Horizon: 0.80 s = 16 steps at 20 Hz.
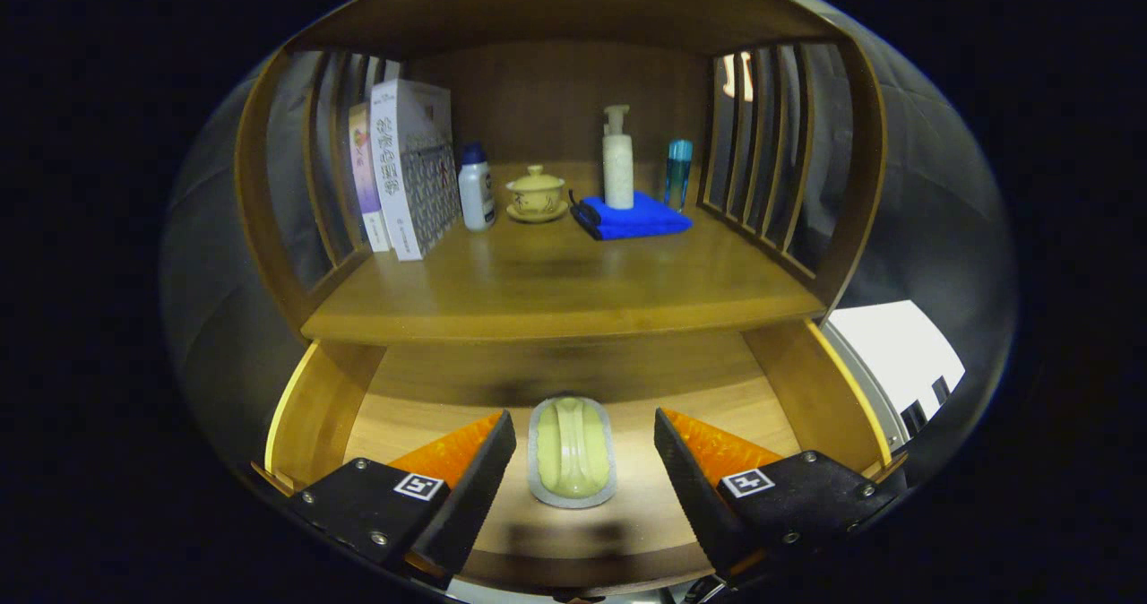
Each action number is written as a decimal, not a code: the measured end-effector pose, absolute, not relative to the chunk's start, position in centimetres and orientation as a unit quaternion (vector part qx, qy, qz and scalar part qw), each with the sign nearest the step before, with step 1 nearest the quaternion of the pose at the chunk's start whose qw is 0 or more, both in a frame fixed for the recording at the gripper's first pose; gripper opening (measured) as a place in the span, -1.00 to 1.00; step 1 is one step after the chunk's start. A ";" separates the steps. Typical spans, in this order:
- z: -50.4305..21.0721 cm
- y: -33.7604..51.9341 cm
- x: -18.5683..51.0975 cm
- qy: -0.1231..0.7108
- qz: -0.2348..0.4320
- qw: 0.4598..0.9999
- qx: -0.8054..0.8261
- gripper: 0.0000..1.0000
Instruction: Pull open the drawer, take out the items inside it, and place them on the countertop above the cabinet.
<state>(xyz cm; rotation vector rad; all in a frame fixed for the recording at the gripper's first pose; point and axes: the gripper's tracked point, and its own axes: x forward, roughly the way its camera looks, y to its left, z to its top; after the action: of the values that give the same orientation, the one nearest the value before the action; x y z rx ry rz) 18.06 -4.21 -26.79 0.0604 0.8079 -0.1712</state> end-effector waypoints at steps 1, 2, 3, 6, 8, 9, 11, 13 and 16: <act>-27.3 -4.1 18.3 0.402 -0.083 0.911 0.034 0.94; -27.6 -4.0 18.5 0.409 -0.083 0.908 0.037 0.93; -27.9 -3.9 18.7 0.416 -0.085 0.905 0.040 0.93; -29.0 -3.7 18.9 0.434 -0.086 0.896 0.037 0.93; -29.9 -3.7 18.9 0.446 -0.085 0.890 0.031 0.93; -30.2 -3.6 19.0 0.451 -0.084 0.888 0.029 0.93; -31.0 -3.5 19.3 0.459 -0.085 0.884 0.026 0.93; -31.8 -3.2 19.5 0.467 -0.081 0.880 0.026 0.93; -32.9 -3.4 19.9 0.482 -0.081 0.872 0.018 0.76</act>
<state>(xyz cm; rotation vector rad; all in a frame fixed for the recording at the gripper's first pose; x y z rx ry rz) 19.86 -3.37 -32.93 0.0371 1.0077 -0.1690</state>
